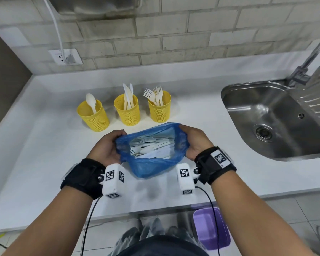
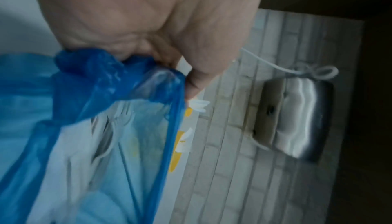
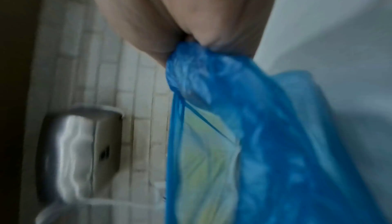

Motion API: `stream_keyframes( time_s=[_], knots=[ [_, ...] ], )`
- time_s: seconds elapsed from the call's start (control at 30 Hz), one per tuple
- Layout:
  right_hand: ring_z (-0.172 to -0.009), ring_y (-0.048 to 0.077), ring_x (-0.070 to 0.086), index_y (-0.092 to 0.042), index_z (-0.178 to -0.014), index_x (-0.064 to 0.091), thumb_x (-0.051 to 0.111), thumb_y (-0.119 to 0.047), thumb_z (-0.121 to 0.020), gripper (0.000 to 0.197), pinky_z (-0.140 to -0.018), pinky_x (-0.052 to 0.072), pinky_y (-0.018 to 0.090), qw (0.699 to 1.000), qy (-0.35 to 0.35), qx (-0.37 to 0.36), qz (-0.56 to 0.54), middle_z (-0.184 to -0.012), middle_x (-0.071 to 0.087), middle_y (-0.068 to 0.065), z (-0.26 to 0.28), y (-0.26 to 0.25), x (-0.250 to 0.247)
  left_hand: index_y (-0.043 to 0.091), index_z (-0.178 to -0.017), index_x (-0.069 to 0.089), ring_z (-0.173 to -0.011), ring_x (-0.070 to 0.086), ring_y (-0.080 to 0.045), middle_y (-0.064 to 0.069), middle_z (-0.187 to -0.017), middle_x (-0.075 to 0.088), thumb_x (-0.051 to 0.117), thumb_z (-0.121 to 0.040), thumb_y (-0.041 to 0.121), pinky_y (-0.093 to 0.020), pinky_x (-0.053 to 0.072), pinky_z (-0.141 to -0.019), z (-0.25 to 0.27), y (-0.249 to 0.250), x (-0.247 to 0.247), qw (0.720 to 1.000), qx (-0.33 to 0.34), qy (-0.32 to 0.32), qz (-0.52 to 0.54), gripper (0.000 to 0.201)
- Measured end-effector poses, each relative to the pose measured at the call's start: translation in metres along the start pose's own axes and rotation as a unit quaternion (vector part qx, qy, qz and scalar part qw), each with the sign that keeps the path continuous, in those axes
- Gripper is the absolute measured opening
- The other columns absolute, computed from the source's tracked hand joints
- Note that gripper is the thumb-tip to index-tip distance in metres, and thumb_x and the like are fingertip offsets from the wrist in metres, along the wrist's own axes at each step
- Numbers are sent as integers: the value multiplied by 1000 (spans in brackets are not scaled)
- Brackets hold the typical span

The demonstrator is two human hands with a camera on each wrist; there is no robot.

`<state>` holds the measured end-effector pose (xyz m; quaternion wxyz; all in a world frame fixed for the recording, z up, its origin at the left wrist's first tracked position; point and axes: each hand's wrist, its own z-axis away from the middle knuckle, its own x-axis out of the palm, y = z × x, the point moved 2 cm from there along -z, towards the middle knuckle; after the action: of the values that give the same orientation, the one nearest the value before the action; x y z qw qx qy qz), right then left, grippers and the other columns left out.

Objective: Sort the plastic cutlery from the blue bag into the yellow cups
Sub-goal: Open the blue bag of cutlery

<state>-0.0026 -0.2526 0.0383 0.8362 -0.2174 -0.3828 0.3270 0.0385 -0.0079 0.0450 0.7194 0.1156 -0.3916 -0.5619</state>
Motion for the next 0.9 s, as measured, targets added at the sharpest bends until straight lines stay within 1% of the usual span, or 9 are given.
stream_keyframes(
  time_s=[0.2, 0.3, 0.4, 0.43, 0.5, 0.57, 0.63, 0.77, 0.9],
  knots=[
    [-72, 23, 66, -7, -93, 69, 63, -32, -95, 26, -69, 51, 33, 989, 79, -60, 108, -75, 68, 6, -24, -6, -19, 16, -94, 71, -73, 68, -14, 1, -82, 70, 69, -96, 37, -29, 57, -70, -10, 5, -7, 984, 92, 42, -147, 21],
    [-89, 24, 64, -7, -100, 65, 65, -52, -89, 46, -80, 50, 37, 890, 63, -154, 425, -94, 68, 7, -17, -12, -14, 19, -97, 74, -82, 64, -12, 6, -90, 71, 80, -85, 46, -28, 48, -70, -11, 9, -11, 818, 219, 97, -522, 30],
    [-71, 12, 51, -13, -82, 56, 63, -42, -96, 33, -66, 38, 31, 779, 48, -230, 582, -78, 57, -2, -11, -9, -11, 18, -88, 76, -79, 60, -19, 5, -82, 65, 73, -92, 40, -27, 39, -64, -14, 16, -13, 690, 299, 122, -648, 22],
    [-64, 11, 48, -13, -75, 55, 64, -36, -97, 33, -64, 35, 30, 779, 41, -250, 574, -71, 54, -3, -11, -9, -10, 15, -87, 75, -77, 60, -19, 4, -81, 66, 69, -96, 35, -27, 39, -64, -16, 17, -10, 700, 312, 122, -631, 22],
    [-60, 14, 50, -9, -69, 67, 68, -32, -95, 35, -67, 39, 30, 847, 14, -254, 466, -65, 58, -1, -16, -9, -10, 9, -85, 71, -73, 57, -18, -2, -79, 66, 62, -101, 27, -29, 43, -66, -18, 22, -8, 817, 294, 113, -483, 26],
    [-71, 24, 63, -12, -70, 77, 74, -39, -90, 33, -74, 50, 39, 928, 10, -187, 322, -76, 71, 5, -22, -9, -14, 10, -84, 67, -70, 56, -19, -6, -76, 63, 60, -103, 27, -30, 46, -66, -24, 21, -11, 938, 183, 72, -284, 27],
    [-82, 31, 66, -13, -69, 77, 78, -45, -82, 34, -89, 55, 50, 965, 20, -114, 237, -86, 72, 11, -28, -6, -20, 6, -102, 72, -79, 63, -23, -14, -91, 66, 62, -101, 33, -33, 54, -71, -27, 18, -16, 983, 61, 26, -171, 28],
    [-76, 25, 60, -18, -65, 65, 70, -48, -88, 39, -75, 49, 38, 928, 65, -163, 328, -74, 65, 5, -32, -3, -26, 9, -104, 74, -84, 70, -22, -13, -106, 73, 64, -98, 41, -35, 56, -81, -25, 8, -20, 980, 72, 55, -180, 35],
    [-104, 22, 55, -23, -109, 60, 66, -68, -80, 54, -96, 47, 36, 798, 145, -215, 544, -117, 52, 4, -6, -1, -40, 19, -119, 62, -95, 67, -20, -5, -110, 70, 72, -82, 67, -34, 51, -77, 1, 6, -28, 853, 165, 177, -463, 61]
  ],
)
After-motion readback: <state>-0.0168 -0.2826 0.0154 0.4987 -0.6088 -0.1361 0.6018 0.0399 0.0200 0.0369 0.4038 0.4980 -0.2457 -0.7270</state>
